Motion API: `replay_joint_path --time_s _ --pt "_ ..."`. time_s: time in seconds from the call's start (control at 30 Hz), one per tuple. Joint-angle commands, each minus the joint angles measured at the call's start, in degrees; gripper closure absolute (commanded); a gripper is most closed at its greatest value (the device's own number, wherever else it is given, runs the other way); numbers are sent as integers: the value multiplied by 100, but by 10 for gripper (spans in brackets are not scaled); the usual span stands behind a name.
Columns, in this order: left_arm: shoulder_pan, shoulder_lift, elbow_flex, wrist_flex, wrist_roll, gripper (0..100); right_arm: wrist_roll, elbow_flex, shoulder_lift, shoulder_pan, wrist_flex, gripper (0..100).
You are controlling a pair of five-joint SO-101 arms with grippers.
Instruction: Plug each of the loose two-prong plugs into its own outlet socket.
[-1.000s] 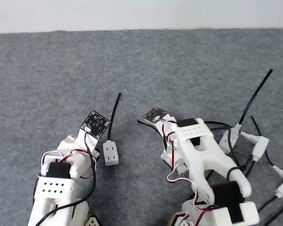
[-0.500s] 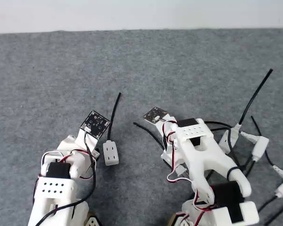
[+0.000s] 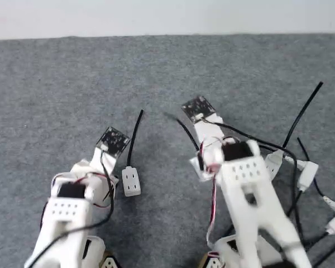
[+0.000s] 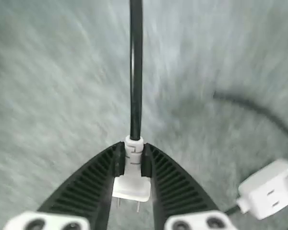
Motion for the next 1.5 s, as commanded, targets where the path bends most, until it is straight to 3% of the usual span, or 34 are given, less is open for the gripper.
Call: replay_joint_path --time_s 0.0,0.17,0.57,0.77,0.93,1.13,1.2,1.47 --pt "-246 1143 -857 -114 70 848 -457 -369 -1349 -796 66 990" --pt "-220 1978 -1402 255 -123 848 -941 -369 -1956 -1736 4 990" --pt "88 1890 -1297 422 -563 852 -1345 747 -1947 -2730 -1516 990" --pt "633 220 -180 448 -1073 888 -1354 721 -1710 -2721 -1684 990" --pt "738 -1451 593 668 -1090 887 -1354 571 -1358 -2721 -1657 990" --pt "703 -1943 778 738 -1064 887 -1547 563 -1279 -2712 -1868 990" --pt "598 -1952 778 466 -782 887 -1609 580 -1270 -2668 -1956 990" --pt "-1160 -1987 409 -782 1187 887 -2505 571 -576 -2396 -2862 990"
